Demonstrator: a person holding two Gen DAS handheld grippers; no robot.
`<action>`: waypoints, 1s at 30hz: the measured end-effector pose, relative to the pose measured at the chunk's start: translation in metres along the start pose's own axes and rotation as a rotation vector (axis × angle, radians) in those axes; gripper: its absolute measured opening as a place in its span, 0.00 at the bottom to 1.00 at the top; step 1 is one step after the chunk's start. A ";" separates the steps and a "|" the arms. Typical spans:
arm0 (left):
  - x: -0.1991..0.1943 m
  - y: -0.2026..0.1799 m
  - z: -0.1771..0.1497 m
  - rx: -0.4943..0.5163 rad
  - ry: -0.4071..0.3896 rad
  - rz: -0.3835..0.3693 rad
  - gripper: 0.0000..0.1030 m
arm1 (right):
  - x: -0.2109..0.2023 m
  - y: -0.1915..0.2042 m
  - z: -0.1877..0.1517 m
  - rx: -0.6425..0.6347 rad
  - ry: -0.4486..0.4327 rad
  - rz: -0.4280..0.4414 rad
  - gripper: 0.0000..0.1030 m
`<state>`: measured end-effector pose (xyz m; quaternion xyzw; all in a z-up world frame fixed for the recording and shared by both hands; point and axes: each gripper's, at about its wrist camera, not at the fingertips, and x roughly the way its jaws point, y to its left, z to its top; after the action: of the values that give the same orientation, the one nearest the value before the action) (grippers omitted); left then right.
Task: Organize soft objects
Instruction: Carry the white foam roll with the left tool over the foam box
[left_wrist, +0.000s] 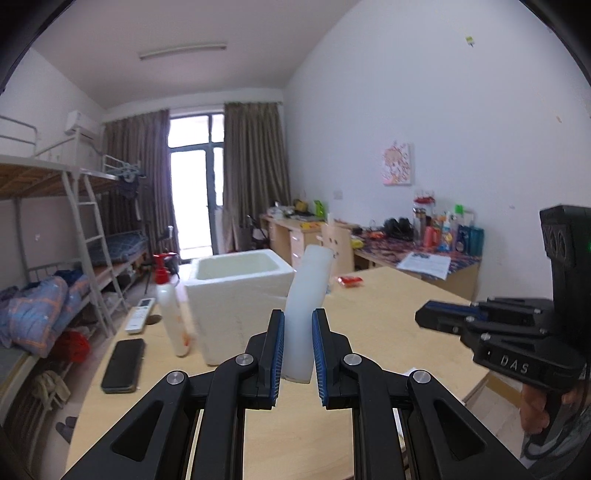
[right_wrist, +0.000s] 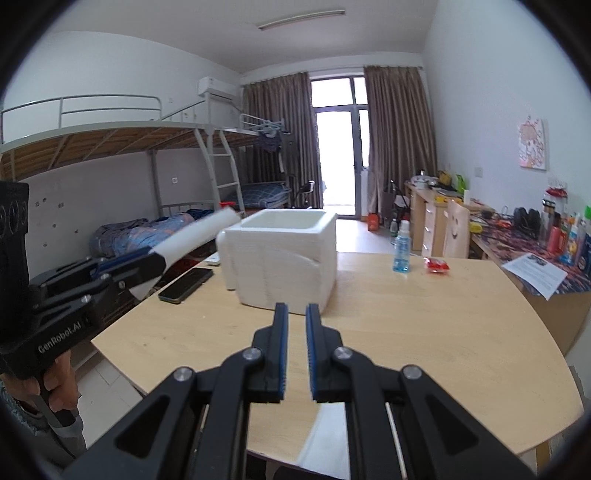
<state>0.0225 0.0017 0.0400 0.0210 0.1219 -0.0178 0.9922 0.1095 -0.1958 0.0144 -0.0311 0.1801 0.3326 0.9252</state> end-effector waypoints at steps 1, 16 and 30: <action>-0.004 0.002 -0.001 -0.003 -0.010 0.021 0.16 | 0.000 0.003 0.000 0.001 -0.001 0.014 0.12; -0.029 0.037 -0.019 -0.067 -0.038 0.137 0.16 | 0.015 0.051 -0.005 -0.044 -0.006 0.095 0.12; -0.008 0.061 -0.013 -0.087 -0.030 0.156 0.16 | 0.039 0.057 0.019 -0.049 -0.014 0.103 0.12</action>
<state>0.0139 0.0633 0.0317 -0.0128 0.1060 0.0645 0.9922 0.1079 -0.1245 0.0220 -0.0422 0.1665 0.3845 0.9070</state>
